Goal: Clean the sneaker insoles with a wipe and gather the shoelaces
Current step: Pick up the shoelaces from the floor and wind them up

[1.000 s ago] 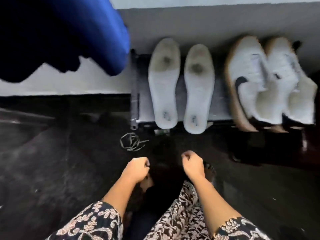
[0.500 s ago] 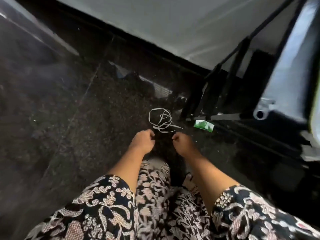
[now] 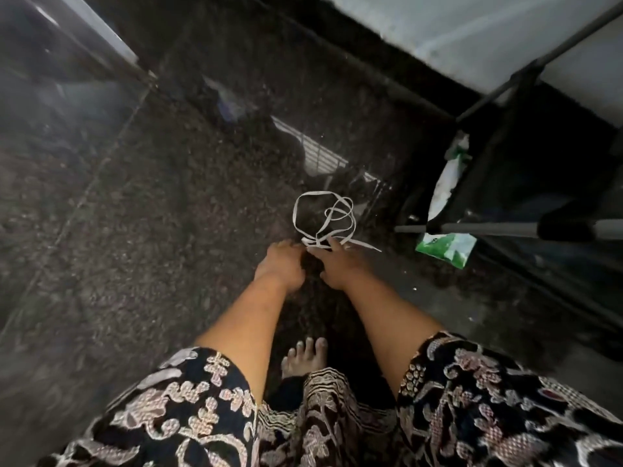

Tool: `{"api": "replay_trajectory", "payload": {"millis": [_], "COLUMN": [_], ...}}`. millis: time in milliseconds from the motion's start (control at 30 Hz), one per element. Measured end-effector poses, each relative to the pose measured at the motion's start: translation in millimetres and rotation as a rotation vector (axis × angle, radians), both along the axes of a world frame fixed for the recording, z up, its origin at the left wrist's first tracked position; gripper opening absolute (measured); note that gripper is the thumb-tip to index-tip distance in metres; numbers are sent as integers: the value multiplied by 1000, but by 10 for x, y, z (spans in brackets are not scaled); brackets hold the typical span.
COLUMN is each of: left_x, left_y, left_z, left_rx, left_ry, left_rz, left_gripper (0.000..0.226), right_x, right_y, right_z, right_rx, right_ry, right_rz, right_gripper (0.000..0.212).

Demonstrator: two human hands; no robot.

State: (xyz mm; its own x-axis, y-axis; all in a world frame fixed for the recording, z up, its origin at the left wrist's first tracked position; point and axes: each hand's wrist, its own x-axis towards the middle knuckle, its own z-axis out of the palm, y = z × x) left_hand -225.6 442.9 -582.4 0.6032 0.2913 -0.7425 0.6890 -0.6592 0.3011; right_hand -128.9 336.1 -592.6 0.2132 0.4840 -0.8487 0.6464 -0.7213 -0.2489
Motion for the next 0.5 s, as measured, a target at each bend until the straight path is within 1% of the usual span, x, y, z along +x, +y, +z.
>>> {"api": "replay_trajectory", "payload": {"millis": [67, 133, 233, 300, 367, 433, 500], "left_x": [-30, -69, -79, -67, -56, -15, 41], "left_y": [-5, -33, -113, -222, -330, -447, -560], "left_z": [-71, -97, -15, 139, 302, 575, 903], "left_rx": [-15, -23, -22, -30, -31, -62, -95], "left_ry": [13, 19, -12, -38, -88, -143, -197], "left_rz": [1, 11, 64, 101, 137, 165, 150], "left_gripper": [41, 43, 40, 44, 53, 63, 64], "right_x": [-20, -30, 4, 53, 80, 95, 74], "right_y": [23, 20, -36, -132, -198, -274, -339], "right_z": [-91, -109, -7, 161, 353, 691, 1097], "right_rx": [-14, 21, 67, 84, 129, 205, 299], "right_ry": [-41, -91, -75, -25, -2, 31, 62], "right_rz": [8, -7, -29, -126, -252, -323, -374], "right_gripper": [58, 54, 41, 34, 29, 24, 23]}}
